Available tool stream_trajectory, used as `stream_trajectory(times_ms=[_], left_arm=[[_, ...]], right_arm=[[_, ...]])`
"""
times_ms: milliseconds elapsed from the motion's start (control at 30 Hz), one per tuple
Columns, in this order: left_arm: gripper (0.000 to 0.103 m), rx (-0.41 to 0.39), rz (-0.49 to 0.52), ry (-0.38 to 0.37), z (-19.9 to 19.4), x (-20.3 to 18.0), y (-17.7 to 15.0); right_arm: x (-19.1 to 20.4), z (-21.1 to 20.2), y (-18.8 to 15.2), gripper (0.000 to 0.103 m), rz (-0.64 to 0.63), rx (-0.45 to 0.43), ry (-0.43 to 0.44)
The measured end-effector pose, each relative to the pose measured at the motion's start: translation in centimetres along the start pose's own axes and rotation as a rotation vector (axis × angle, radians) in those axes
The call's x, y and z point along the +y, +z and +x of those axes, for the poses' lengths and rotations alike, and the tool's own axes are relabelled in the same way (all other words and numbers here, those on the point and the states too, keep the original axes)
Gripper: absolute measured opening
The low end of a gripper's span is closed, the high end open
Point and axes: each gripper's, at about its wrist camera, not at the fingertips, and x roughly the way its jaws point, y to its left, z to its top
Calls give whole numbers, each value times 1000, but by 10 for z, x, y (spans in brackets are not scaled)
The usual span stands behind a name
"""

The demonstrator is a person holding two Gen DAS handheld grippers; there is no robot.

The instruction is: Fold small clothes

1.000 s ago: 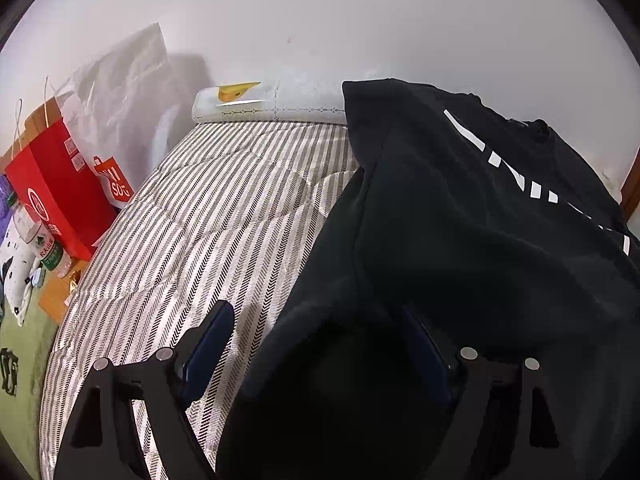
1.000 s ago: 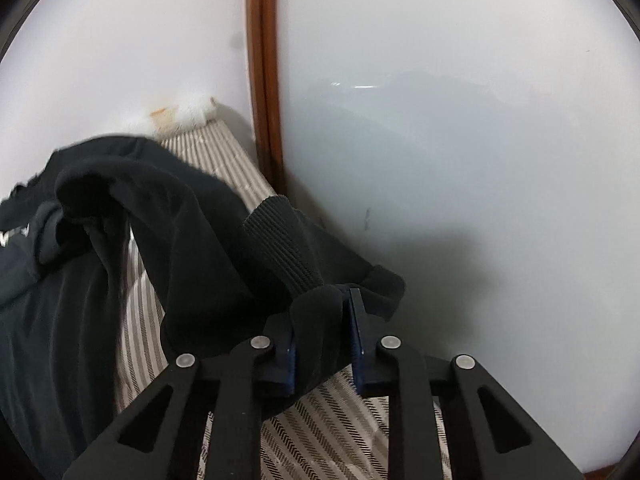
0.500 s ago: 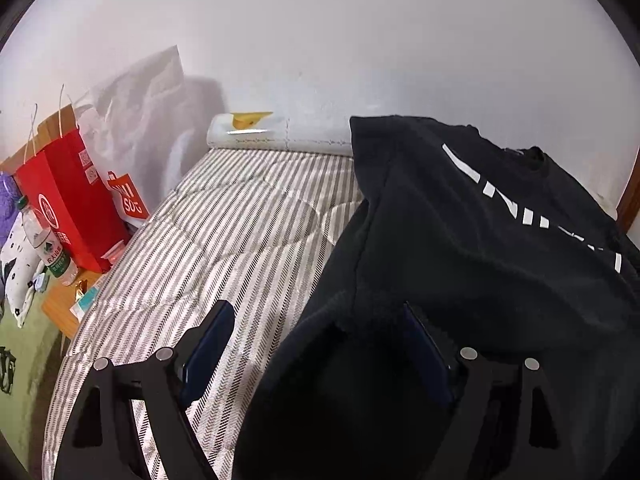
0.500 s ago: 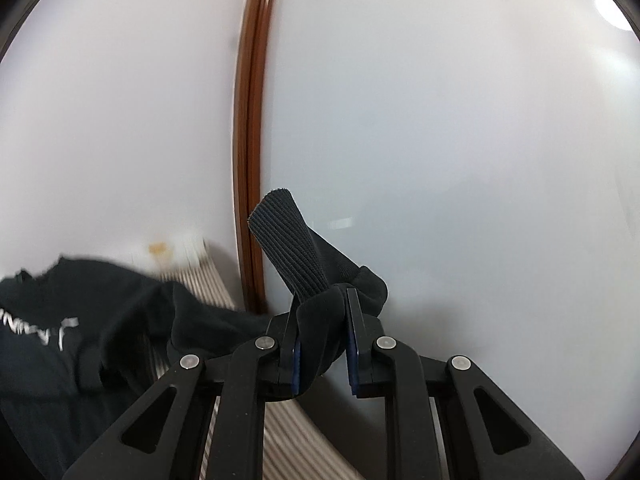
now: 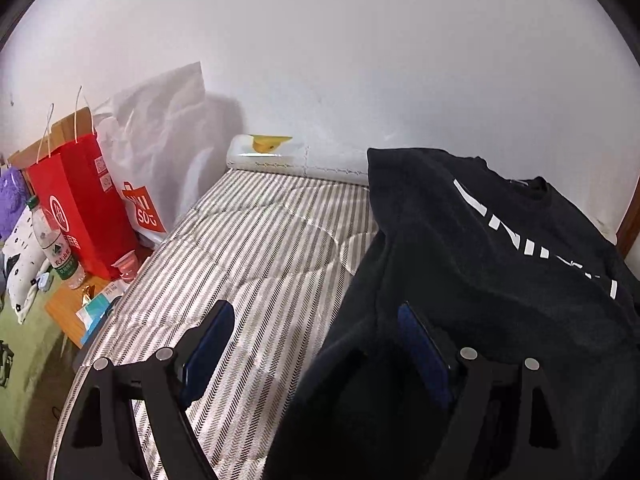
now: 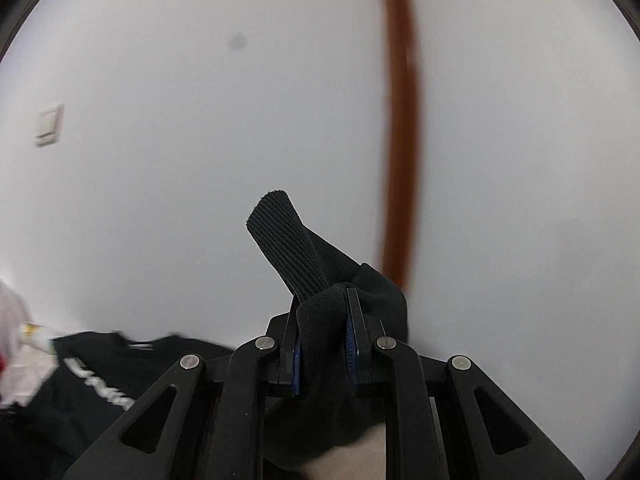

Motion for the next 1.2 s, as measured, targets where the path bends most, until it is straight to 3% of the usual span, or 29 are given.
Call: stream_trajectory(times_ms=[300, 467, 533, 767, 900, 1033, 1067, 1133, 1200], left_arm=[[83, -4, -42, -13, -1, 10, 4], [83, -4, -76, -14, 0, 17, 6], [83, 1, -88, -13, 1, 19, 6], [83, 4, -84, 8, 5, 18, 5], [83, 9, -75, 13, 6, 16, 5], [83, 13, -64, 15, 8, 13, 3], [83, 16, -60, 14, 9, 12, 3], [83, 23, -53, 9, 10, 10, 1], [83, 27, -46, -2, 10, 6, 0]], right_arm=[[123, 52, -31, 17, 16, 151, 277], [184, 46, -57, 17, -17, 216, 420], [212, 28, -79, 17, -37, 238, 459], [277, 36, -128, 17, -67, 330, 545], [292, 47, -151, 23, -57, 417, 585], [295, 49, -166, 40, -71, 494, 643], [289, 44, -167, 41, -76, 480, 646], [276, 36, -167, 53, -86, 444, 634], [250, 27, -167, 55, -96, 396, 592]])
